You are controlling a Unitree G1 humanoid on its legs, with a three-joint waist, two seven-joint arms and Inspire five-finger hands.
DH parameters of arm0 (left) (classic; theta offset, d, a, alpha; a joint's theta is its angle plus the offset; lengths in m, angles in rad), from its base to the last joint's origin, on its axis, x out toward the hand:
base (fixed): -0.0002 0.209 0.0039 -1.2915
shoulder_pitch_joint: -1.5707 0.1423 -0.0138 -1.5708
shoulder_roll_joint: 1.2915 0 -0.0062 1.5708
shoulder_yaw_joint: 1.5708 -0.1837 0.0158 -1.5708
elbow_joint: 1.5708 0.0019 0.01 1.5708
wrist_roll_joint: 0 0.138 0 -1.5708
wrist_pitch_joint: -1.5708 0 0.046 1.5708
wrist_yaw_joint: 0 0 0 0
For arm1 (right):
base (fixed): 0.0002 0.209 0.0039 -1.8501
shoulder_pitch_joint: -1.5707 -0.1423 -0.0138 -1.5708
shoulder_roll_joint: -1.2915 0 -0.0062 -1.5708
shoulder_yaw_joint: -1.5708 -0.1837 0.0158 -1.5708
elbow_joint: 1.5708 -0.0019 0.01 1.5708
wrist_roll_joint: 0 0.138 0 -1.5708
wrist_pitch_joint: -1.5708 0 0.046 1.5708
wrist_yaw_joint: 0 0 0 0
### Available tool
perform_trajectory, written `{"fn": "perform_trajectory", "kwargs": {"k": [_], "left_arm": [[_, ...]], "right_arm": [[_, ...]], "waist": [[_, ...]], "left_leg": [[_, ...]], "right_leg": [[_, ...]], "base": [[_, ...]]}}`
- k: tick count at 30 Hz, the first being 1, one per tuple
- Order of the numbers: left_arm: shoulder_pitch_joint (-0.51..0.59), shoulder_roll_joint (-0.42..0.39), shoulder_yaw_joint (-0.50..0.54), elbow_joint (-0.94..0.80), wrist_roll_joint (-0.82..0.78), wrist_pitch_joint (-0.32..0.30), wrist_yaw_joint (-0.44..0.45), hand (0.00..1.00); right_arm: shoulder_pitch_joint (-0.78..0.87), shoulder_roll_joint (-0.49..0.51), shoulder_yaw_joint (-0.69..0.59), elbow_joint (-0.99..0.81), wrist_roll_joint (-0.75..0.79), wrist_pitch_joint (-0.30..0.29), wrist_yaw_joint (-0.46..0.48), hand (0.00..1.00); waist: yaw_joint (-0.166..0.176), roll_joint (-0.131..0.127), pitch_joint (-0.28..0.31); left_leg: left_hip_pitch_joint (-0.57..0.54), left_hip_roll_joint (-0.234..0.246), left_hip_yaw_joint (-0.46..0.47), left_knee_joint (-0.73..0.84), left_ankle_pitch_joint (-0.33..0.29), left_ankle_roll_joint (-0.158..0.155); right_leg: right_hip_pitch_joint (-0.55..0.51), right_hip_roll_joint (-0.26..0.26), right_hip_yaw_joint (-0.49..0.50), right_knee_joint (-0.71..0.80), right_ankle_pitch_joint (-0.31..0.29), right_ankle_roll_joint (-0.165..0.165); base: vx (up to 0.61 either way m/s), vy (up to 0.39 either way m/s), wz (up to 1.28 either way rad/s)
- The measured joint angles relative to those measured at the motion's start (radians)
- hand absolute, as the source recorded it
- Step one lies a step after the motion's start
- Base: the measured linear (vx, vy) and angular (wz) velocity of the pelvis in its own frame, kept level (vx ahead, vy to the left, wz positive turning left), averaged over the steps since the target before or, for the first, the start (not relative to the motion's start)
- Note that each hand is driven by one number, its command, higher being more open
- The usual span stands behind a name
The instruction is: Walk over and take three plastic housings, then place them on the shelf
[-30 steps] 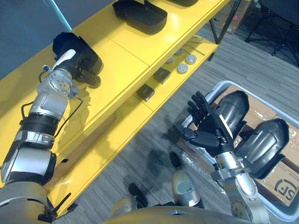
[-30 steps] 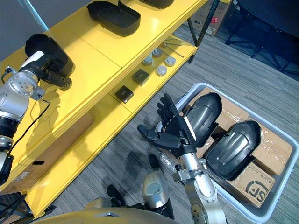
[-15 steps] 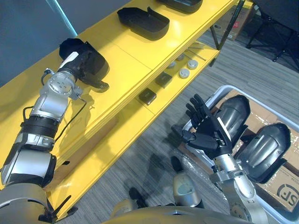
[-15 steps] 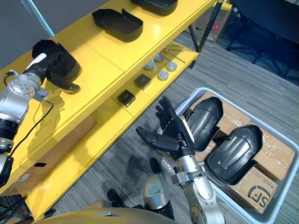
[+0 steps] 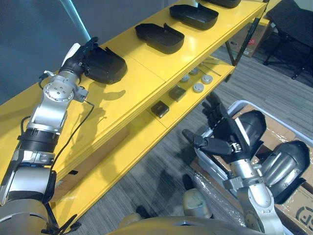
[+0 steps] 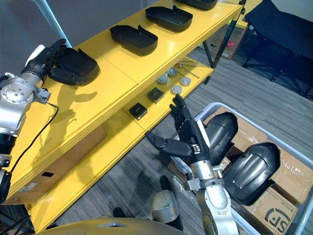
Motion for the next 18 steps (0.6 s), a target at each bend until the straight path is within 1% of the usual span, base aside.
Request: {"fn": "perform_trajectory", "kwargs": {"k": [3,4,5,6,9,11,12,13,14,15,16,17,18], "left_arm": [[0.038,0.001,0.027,0.0,0.0,-0.02,0.032,1.0],[0.049,0.001,0.038,-0.001,0.0,-0.021,0.053,1.0],[0.069,0.001,0.06,-0.005,0.0,-0.035,0.075,1.0],[0.082,0.001,0.076,-0.013,0.0,-0.039,0.085,1.0],[0.18,0.0,0.154,-0.118,-0.013,-0.046,0.129,1.0],[0.286,-0.015,0.218,-0.257,-0.043,-0.064,0.162,1.0],[0.341,-0.047,0.252,-0.331,-0.051,-0.07,0.181,1.0],[0.367,-0.065,0.267,-0.363,-0.055,-0.077,0.187,1.0],[0.439,-0.107,0.309,-0.437,-0.09,-0.094,0.206,1.0],[0.464,-0.13,0.32,-0.46,-0.094,-0.101,0.215,1.0],[0.506,-0.187,0.328,-0.506,-0.108,-0.111,0.231,1.0],[0.53,-0.217,0.329,-0.527,-0.122,-0.117,0.239,1.0],[0.601,-0.289,0.329,-0.579,-0.15,-0.13,0.248,1.0]], "right_arm": [[-0.042,-0.032,-0.037,-0.006,-0.067,-0.012,-0.038,1.0],[-0.065,-0.049,-0.058,-0.008,-0.097,-0.016,-0.052,1.0],[-0.094,-0.072,-0.072,-0.007,-0.12,-0.016,-0.066,1.0],[-0.109,-0.081,-0.079,-0.008,-0.135,-0.017,-0.07,1.0],[-0.16,-0.115,-0.117,-0.007,-0.181,-0.012,-0.099,1.0],[-0.184,-0.119,-0.173,-0.006,-0.187,0.022,-0.103,1.0],[-0.189,-0.134,-0.204,-0.002,-0.189,0.047,-0.107,1.0],[-0.19,-0.145,-0.214,0.0,-0.19,0.06,-0.11,1.0],[-0.211,-0.166,-0.229,0.02,-0.196,0.093,-0.114,1.0],[-0.221,-0.173,-0.233,0.034,-0.206,0.104,-0.114,1.0],[-0.236,-0.183,-0.248,0.06,-0.209,0.128,-0.113,1.0],[-0.246,-0.185,-0.253,0.072,-0.208,0.144,-0.11,1.0],[-0.278,-0.188,-0.258,0.104,-0.198,0.177,-0.096,1.0]], "waist": [[0.008,-0.001,-0.023],[0.021,-0.001,-0.031],[0.029,-0.001,-0.036],[0.031,-0.002,-0.036],[0.044,-0.003,-0.037],[0.061,-0.006,-0.039],[0.074,-0.008,-0.04],[0.081,-0.009,-0.041],[0.087,-0.015,-0.045],[0.089,-0.018,-0.046],[0.102,-0.021,-0.048],[0.11,-0.023,-0.049],[0.12,-0.023,-0.049]], "left_leg": [[0.003,-0.002,-0.019,-0.023,0.016,-0.001],[0.004,-0.002,-0.021,-0.03,0.023,-0.002],[0.007,-0.003,-0.027,-0.04,0.029,-0.002],[0.01,-0.004,-0.029,-0.045,0.032,-0.002],[0.017,-0.004,-0.042,-0.057,0.039,-0.003],[0.013,-0.004,-0.055,-0.062,0.044,-0.004],[0.012,-0.004,-0.065,-0.066,0.046,-0.004],[0.012,-0.004,-0.068,-0.069,0.049,-0.004],[0.008,-0.004,-0.08,-0.08,0.057,-0.005],[0.004,-0.004,-0.087,-0.081,0.059,-0.005],[-0.004,-0.004,-0.1,-0.081,0.062,-0.005],[-0.005,-0.004,-0.102,-0.081,0.063,-0.005],[-0.007,-0.004,-0.111,-0.081,0.064,-0.005]], "right_leg": [[0.005,0.0,-0.019,-0.004,-0.002,-0.003],[0.005,0.0,-0.024,-0.004,-0.002,-0.003],[0.007,0.001,-0.027,-0.004,-0.002,-0.004],[0.009,0.0,-0.03,-0.004,-0.002,-0.004],[0.021,0.0,-0.046,-0.005,-0.005,-0.008],[0.023,0.0,-0.059,-0.008,-0.007,-0.01],[0.027,-0.001,-0.07,-0.009,-0.009,-0.014],[0.027,-0.002,-0.074,-0.009,-0.01,-0.015],[0.027,-0.002,-0.087,-0.011,-0.011,-0.016],[0.027,-0.002,-0.093,-0.012,-0.011,-0.017],[0.027,-0.002,-0.104,-0.012,-0.012,-0.018],[0.027,-0.002,-0.106,-0.012,-0.012,-0.018],[0.031,-0.003,-0.114,-0.012,-0.013,-0.019]], "base": [[-0.01,-0.013,0.21],[-0.01,-0.013,0.1],[-0.01,-0.013,0.09],[-0.02,-0.008,0.1],[-0.01,-0.005,0.13],[0.0,-0.014,0.19],[0.0,-0.013,0.19],[0.0,-0.015,0.26],[0.0,-0.014,0.22],[0.0,-0.02,0.32],[0.0,-0.019,0.22],[-0.01,-0.02,0.23],[-0.01,-0.012,0.14]]}}
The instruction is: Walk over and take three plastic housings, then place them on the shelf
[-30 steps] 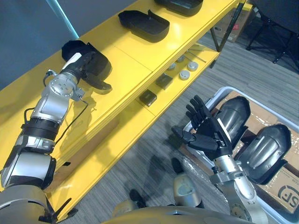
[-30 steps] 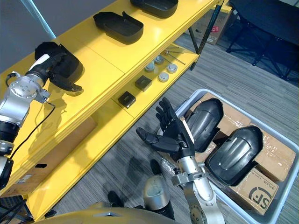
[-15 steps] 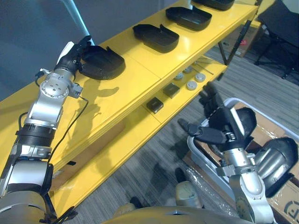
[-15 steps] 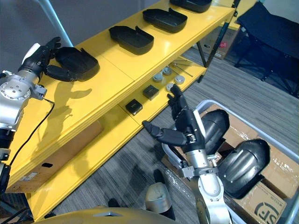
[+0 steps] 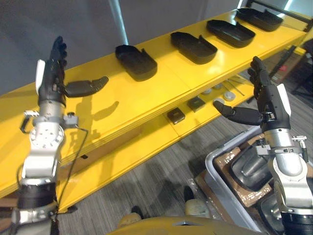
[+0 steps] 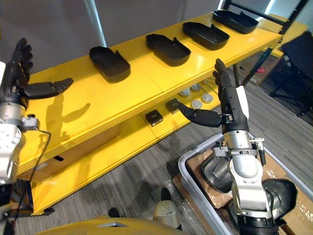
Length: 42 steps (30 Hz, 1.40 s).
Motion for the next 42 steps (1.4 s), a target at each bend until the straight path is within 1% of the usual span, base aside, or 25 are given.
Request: {"fn": "perform_trajectory", "kwargs": {"k": [1,3,5,6,7,9,10,11,12,13,15,17,19,20,21,23,25,26,27,32,34,37,39,40,42], "left_arm": [[0.029,-0.03,-0.004,-0.017,-0.013,-0.005,0.0,1.0],[0.105,-0.135,-0.041,-0.045,-0.02,-0.04,0.001,1.0],[0.131,-0.183,-0.079,-0.045,-0.02,-0.062,0.004,1.0],[0.141,-0.197,-0.105,-0.045,-0.02,-0.073,0.008,1.0],[0.144,-0.204,-0.115,-0.045,-0.02,-0.08,0.008,1.0],[0.152,-0.218,-0.133,-0.045,-0.021,-0.119,0.006,1.0],[0.152,-0.221,-0.14,-0.045,-0.027,-0.151,-0.001,1.0],[0.153,-0.221,-0.142,-0.045,-0.047,-0.183,-0.005,1.0],[0.154,-0.222,-0.143,-0.045,-0.054,-0.195,-0.007,1.0],[0.161,-0.222,-0.144,-0.045,-0.065,-0.232,-0.019,1.0],[0.163,-0.223,-0.144,-0.045,-0.071,-0.257,-0.025,1.0],[0.173,-0.224,-0.149,-0.045,-0.132,-0.303,-0.047,1.0],[0.181,-0.23,-0.154,-0.045,-0.14,-0.323,-0.068,1.0],[0.19,-0.248,-0.156,-0.045,-0.148,-0.337,-0.087,1.0],[0.201,-0.256,-0.162,-0.045,-0.169,-0.348,-0.097,1.0],[0.223,-0.263,-0.187,-0.045,-0.193,-0.352,-0.117,1.0],[0.248,-0.263,-0.209,-0.045,-0.206,-0.362,-0.125,1.0],[0.254,-0.263,-0.221,-0.045,-0.208,-0.364,-0.126,1.0],[0.238,-0.262,-0.255,-0.045,-0.215,-0.37,-0.146,1.0],[0.236,-0.262,-0.258,-0.045,-0.215,-0.37,-0.146,1.0],[0.233,-0.262,-0.264,-0.045,-0.215,-0.37,-0.145,1.0],[0.231,-0.262,-0.265,-0.044,-0.214,-0.366,-0.143,1.0],[0.209,-0.263,-0.273,-0.027,-0.213,-0.359,-0.144,1.0],[0.203,-0.263,-0.276,-0.024,-0.212,-0.358,-0.144,1.0],[0.184,-0.262,-0.299,0.01,-0.207,-0.35,-0.144,1.0]], "right_arm": [[-0.013,0.0,0.0,0.014,0.018,0.008,0.005,1.0],[-0.068,0.0,0.001,0.068,0.03,0.023,0.003,1.0],[-0.128,0.0,0.002,0.105,0.014,0.019,-0.014,1.0],[-0.173,-0.002,0.003,0.131,0.007,0.0,-0.031,1.0],[-0.196,-0.002,0.004,0.144,0.001,-0.01,-0.039,1.0],[-0.265,-0.018,0.018,0.184,-0.035,-0.052,-0.072,1.0],[-0.305,-0.049,0.028,0.212,-0.063,-0.081,-0.093,1.0],[-0.35,-0.086,0.039,0.244,-0.076,-0.092,-0.097,1.0],[-0.371,-0.106,0.048,0.264,-0.079,-0.093,-0.098,1.0],[-0.431,-0.162,0.082,0.323,-0.08,-0.088,-0.093,1.0],[-0.477,-0.197,0.115,0.366,-0.092,-0.077,-0.09,1.0],[-0.572,-0.269,0.193,0.465,-0.101,-0.061,-0.057,1.0],[-0.626,-0.316,0.244,0.523,-0.101,-0.051,-0.031,1.0],[-0.701,-0.365,0.305,0.587,-0.095,-0.036,0.0,1.0],[-0.75,-0.386,0.335,0.625,-0.077,-0.03,0.017,1.0],[-0.825,-0.423,0.369,0.687,-0.016,-0.028,0.038,1.0],[-0.882,-0.434,0.38,0.723,0.056,-0.028,0.041,1.0],[-0.905,-0.439,0.38,0.726,0.104,-0.031,0.041,1.0],[-0.877,-0.44,0.379,0.726,0.087,-0.04,0.067,1.0],[-0.868,-0.44,0.367,0.726,0.087,-0.04,0.068,1.0],[-0.823,-0.422,0.297,0.727,0.065,-0.032,0.065,1.0],[-0.788,-0.406,0.254,0.753,0.044,-0.006,0.054,1.0],[-0.769,-0.379,0.231,0.801,0.003,0.024,0.026,1.0],[-0.762,-0.379,0.231,0.81,-0.019,0.029,0.018,1.0],[-0.752,-0.377,0.232,0.863,-0.113,0.037,-0.01,1.0]], "waist": [[0.004,0.0,0.0],[0.023,-0.002,0.001],[0.038,-0.003,0.002],[0.042,-0.005,0.003],[0.044,-0.006,0.004],[0.05,-0.012,0.008],[0.05,-0.015,0.011],[0.052,-0.02,0.017],[0.054,-0.021,0.018],[0.064,-0.021,0.02],[0.073,-0.02,0.035],[0.085,-0.014,0.068],[0.097,-0.011,0.086],[0.106,-0.007,0.106],[0.11,-0.005,0.118],[0.129,0.001,0.135],[0.136,0.003,0.142],[0.148,0.003,0.151],[0.155,0.016,0.204],[0.153,0.017,0.203],[0.159,0.018,0.202],[0.159,0.018,0.2],[0.159,0.018,0.198],[0.158,0.018,0.198],[0.159,0.018,0.198]], "left_leg": [[0.0,0.0,-0.004,0.0,0.001,0.0],[-0.001,0.0,-0.02,0.0,0.004,0.0],[-0.011,-0.001,-0.03,0.003,0.008,0.0],[-0.016,-0.002,-0.036,0.003,0.012,0.0],[-0.016,-0.002,-0.039,0.003,0.013,0.0],[-0.02,-0.002,-0.047,0.005,0.015,-0.002],[-0.031,-0.003,-0.061,0.008,0.016,-0.003],[-0.035,-0.004,-0.07,0.007,0.017,-0.001],[-0.038,-0.004,-0.072,0.007,0.018,0.0],[-0.049,-0.004,-0.085,0.007,0.024,-0.003],[-0.05,-0.003,-0.091,0.007,0.028,-0.005],[-0.069,-0.004,-0.112,0.007,0.033,-0.002],[-0.087,-0.004,-0.127,0.006,0.045,-0.008],[-0.106,-0.004,-0.144,0.005,0.053,-0.006],[-0.115,-0.004,-0.152,0.005,0.058,-0.003],[-0.126,-0.003,-0.161,0.005,0.059,-0.002],[-0.139,-0.004,-0.177,0.006,0.06,-0.002],[-0.137,-0.003,-0.178,0.007,0.06,-0.003],[-0.117,-0.019,-0.177,0.007,0.055,0.005],[-0.117,-0.019,-0.177,0.007,0.055,0.005],[-0.116,-0.019,-0.178,0.003,0.056,0.006],[-0.112,-0.021,-0.179,-0.013,0.065,0.008],[-0.103,-0.02,-0.18,-0.051,0.087,0.005],[-0.102,-0.019,-0.181,-0.063,0.093,0.004],[-0.103,-0.019,-0.185,-0.079,0.104,0.007]], "right_leg": [[0.003,-0.001,-0.005,0.0,0.0,0.0],[0.013,-0.002,-0.021,0.0,-0.003,-0.004],[0.012,-0.005,-0.034,0.001,-0.004,-0.004],[0.012,-0.006,-0.042,0.001,-0.005,-0.004],[0.012,-0.006,-0.044,0.001,-0.006,-0.006],[0.015,-0.008,-0.057,0.002,-0.008,-0.007],[0.015,-0.01,-0.069,0.002,-0.009,-0.005],[0.014,-0.011,-0.078,0.003,-0.01,-0.005],[0.014,-0.011,-0.082,0.003,-0.01,-0.005],[0.011,-0.011,-0.094,0.003,-0.01,-0.005],[0.012,-0.011,-0.099,0.004,-0.01,-0.005],[0.007,-0.012,-0.119,0.005,-0.01,-0.005],[-0.003,-0.012,-0.136,0.005,-0.01,-0.006],[-0.01,-0.012,-0.151,0.005,-0.007,-0.009],[-0.014,-0.012,-0.159,0.006,-0.005,-0.01],[-0.022,-0.011,-0.167,0.011,-0.004,-0.01],[-0.025,-0.011,-0.182,0.012,-0.004,-0.01],[-0.026,-0.011,-0.184,0.016,-0.004,-0.01],[-0.016,-0.032,-0.2,0.05,-0.024,-0.003],[-0.016,-0.032,-0.2,0.05,-0.024,-0.003],[-0.015,-0.032,-0.202,0.05,-0.024,-0.003],[-0.017,-0.033,-0.202,0.05,-0.025,-0.003],[-0.022,-0.03,-0.202,0.05,-0.026,-0.003],[-0.025,-0.029,-0.202,0.05,-0.027,-0.003],[-0.029,-0.028,-0.203,0.05,-0.028,-0.003]], "base": [[-0.01,-0.007,0.2],[-0.02,-0.007,0.19],[-0.04,-0.011,0.19],[-0.06,-0.014,0.18],[-0.06,-0.016,0.14],[-0.04,-0.01,0.15],[-0.05,-0.008,0.26],[-0.04,-0.008,0.25],[-0.04,-0.014,0.25],[-0.03,-0.013,0.19],[-0.03,-0.012,0.15],[-0.05,-0.013,0.27],[-0.02,-0.016,0.32],[-0.01,-0.019,0.32],[0.0,-0.017,0.3],[0.02,-0.011,0.2],[0.05,-0.008,0.2],[0.04,-0.002,0.05],[0.0,0.0,0.0],[0.0,0.0,0.0],[0.0,0.0,0.0],[0.0,0.0,0.02],[-0.02,-0.012,0.04],[-0.02,-0.019,0.07],[-0.02,-0.018,0.06]]}}
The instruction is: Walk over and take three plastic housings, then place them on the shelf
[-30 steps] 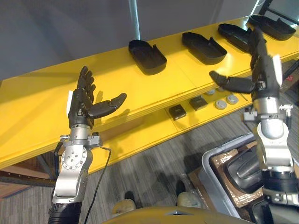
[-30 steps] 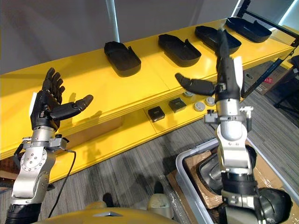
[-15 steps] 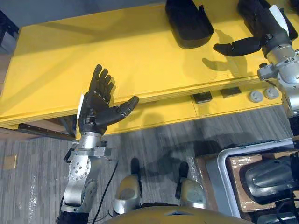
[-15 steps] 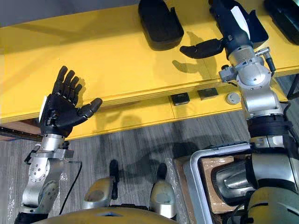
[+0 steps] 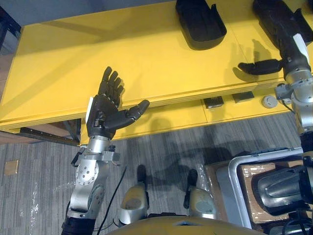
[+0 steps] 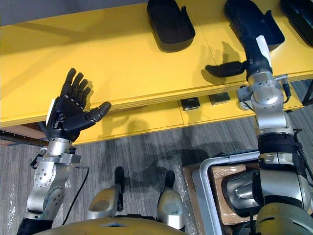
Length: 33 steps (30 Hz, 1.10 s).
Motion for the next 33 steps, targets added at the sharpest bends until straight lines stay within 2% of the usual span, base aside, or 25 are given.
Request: {"fn": "perform_trajectory", "kwargs": {"k": [6,12,17,22,26,29,33], "left_arm": [[-0.008,0.001,-0.029,0.047,0.005,0.013,0.002,1.0],[-0.008,0.006,-0.031,0.07,0.007,0.012,0.006,1.0],[-0.007,0.012,-0.031,0.074,0.007,0.011,0.011,1.0],[-0.008,0.013,-0.032,0.078,0.007,0.009,0.012,1.0],[-0.008,0.012,-0.033,0.078,0.006,0.002,0.022,1.0],[-0.005,0.011,-0.031,0.079,0.006,-0.024,0.046,1.0],[0.006,0.003,0.016,0.073,0.006,-0.099,0.062,1.0]], "right_arm": [[0.0,0.001,0.005,0.012,-0.125,-0.012,-0.056,1.0],[-0.008,0.0,0.058,-0.002,-0.257,-0.109,-0.106,1.0],[-0.038,-0.005,0.092,-0.059,-0.272,-0.181,-0.153,1.0],[-0.088,-0.005,0.129,-0.093,-0.27,-0.209,-0.142,1.0],[-0.107,-0.006,0.182,-0.093,-0.268,-0.237,-0.095,1.0],[-0.107,-0.006,0.21,-0.092,-0.267,-0.247,-0.061,1.0],[-0.107,-0.006,0.212,-0.089,-0.268,-0.246,-0.054,1.0]], "waist": [[-0.001,-0.006,-0.029],[-0.001,-0.031,-0.058],[-0.006,-0.033,-0.059],[-0.005,-0.034,-0.059],[-0.003,-0.034,-0.059],[0.003,-0.033,-0.059],[0.013,-0.033,-0.059]], "left_leg": [[-0.002,0.003,0.001,0.003,0.0,0.0],[-0.002,0.015,0.008,0.0,-0.003,-0.005],[-0.002,0.021,0.008,0.0,0.004,-0.008],[-0.003,0.021,0.005,0.001,0.006,-0.009],[-0.012,0.02,-0.009,0.003,0.007,-0.009],[-0.018,0.018,-0.022,0.003,0.01,-0.01],[-0.031,0.014,-0.043,0.003,0.015,-0.01]], "right_leg": [[0.0,0.003,0.006,0.0,0.001,-0.001],[-0.003,0.015,0.029,0.001,-0.002,-0.004],[-0.007,0.021,0.029,0.006,-0.006,-0.009],[-0.007,0.021,0.028,0.006,-0.005,-0.009],[-0.007,0.02,0.015,0.006,-0.005,-0.009],[-0.007,0.018,-0.001,0.006,-0.005,-0.009],[-0.006,0.015,-0.022,0.007,-0.005,-0.009]], "base": [[0.0,0.0,0.0],[-0.03,-0.014,-0.04],[-0.04,-0.025,-0.01],[-0.01,-0.001,0.0],[0.0,-0.009,0.09],[0.0,-0.01,0.14],[-0.01,-0.007,0.16]]}}
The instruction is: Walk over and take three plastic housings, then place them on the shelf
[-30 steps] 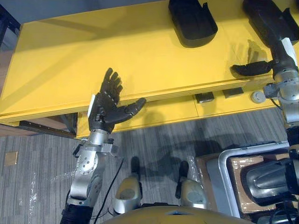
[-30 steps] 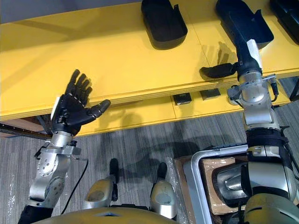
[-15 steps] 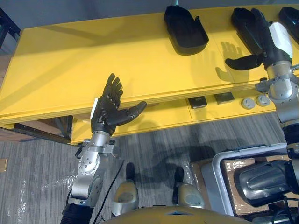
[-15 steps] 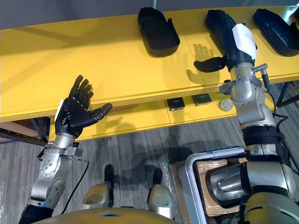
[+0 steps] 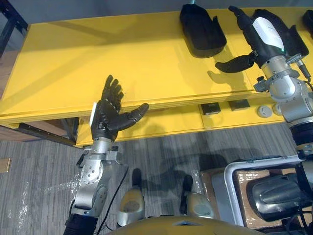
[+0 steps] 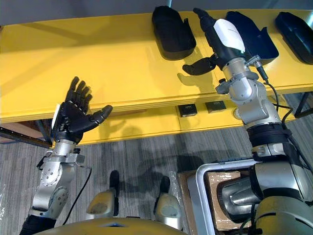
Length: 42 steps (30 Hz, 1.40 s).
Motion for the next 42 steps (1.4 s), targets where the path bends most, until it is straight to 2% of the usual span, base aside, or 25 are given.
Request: {"fn": "perform_trajectory", "kwargs": {"k": [4,9,13,19,23,29,37,42], "left_arm": [[0.034,-0.004,0.119,-0.096,-0.032,-0.098,-0.025,1.0],[0.027,-0.004,0.161,-0.215,-0.082,-0.146,-0.076,1.0],[0.025,-0.004,0.161,-0.241,-0.082,-0.146,-0.105,1.0],[0.026,-0.002,0.161,-0.241,-0.083,-0.129,-0.121,1.0],[0.026,-0.001,0.161,-0.241,-0.086,-0.126,-0.146,1.0],[0.028,0.004,0.147,-0.241,-0.087,-0.102,-0.165,1.0],[0.039,0.017,0.12,-0.241,-0.096,-0.076,-0.265,1.0],[0.036,0.051,0.06,-0.24,-0.096,-0.047,-0.312,1.0]], "right_arm": [[0.011,0.0,0.0,0.001,-0.002,0.002,0.02,1.0],[0.03,0.0,0.014,0.004,-0.003,0.013,0.04,1.0],[0.03,0.0,0.024,0.004,-0.003,0.028,0.079,1.0],[0.031,0.0,0.042,0.023,-0.003,0.062,0.174,1.0],[0.031,-0.032,0.043,0.023,-0.002,0.068,0.209,1.0],[0.031,-0.044,0.047,0.023,0.004,0.064,0.266,1.0],[0.03,-0.086,0.07,0.008,0.017,0.026,0.331,1.0],[0.031,-0.089,0.08,-0.026,0.017,0.009,0.368,1.0]], "waist": [[0.009,0.001,0.001],[0.03,0.001,0.002],[0.034,-0.002,0.004],[0.034,-0.023,0.017],[0.037,-0.027,0.019],[0.037,-0.027,0.019],[0.038,-0.027,0.019],[0.033,-0.026,0.019]], "left_leg": [[-0.016,-0.002,-0.029,0.0,0.005,-0.003],[-0.023,-0.009,-0.037,-0.001,0.006,-0.005],[-0.023,-0.015,-0.037,0.0,0.003,0.001],[-0.023,-0.014,-0.036,0.0,0.004,-0.001],[-0.021,-0.014,-0.033,0.0,-0.002,0.003],[-0.016,-0.013,-0.027,0.0,-0.006,0.004],[-0.001,-0.013,-0.005,0.0,-0.013,0.005],[0.015,-0.013,0.016,0.0,-0.017,0.0]], "right_leg": [[0.0,-0.003,-0.028,0.008,-0.01,-0.002],[-0.006,-0.011,-0.035,0.022,-0.016,0.0],[-0.008,-0.019,-0.036,0.03,-0.021,0.006],[-0.008,-0.019,-0.036,0.03,-0.021,0.007],[-0.008,-0.019,-0.034,0.03,-0.021,0.008],[-0.008,-0.02,-0.03,0.032,-0.022,0.009],[-0.006,-0.021,-0.011,0.033,-0.024,0.012],[-0.004,-0.021,0.002,0.033,-0.024,0.012]], "base": [[-0.03,-0.019,0.2],[-0.02,-0.008,0.07],[-0.01,0.001,0.01],[0.0,0.0,0.0],[0.0,0.0,0.0],[0.0,-0.006,-0.02],[0.0,-0.006,-0.07],[0.01,-0.007,-0.11]]}}
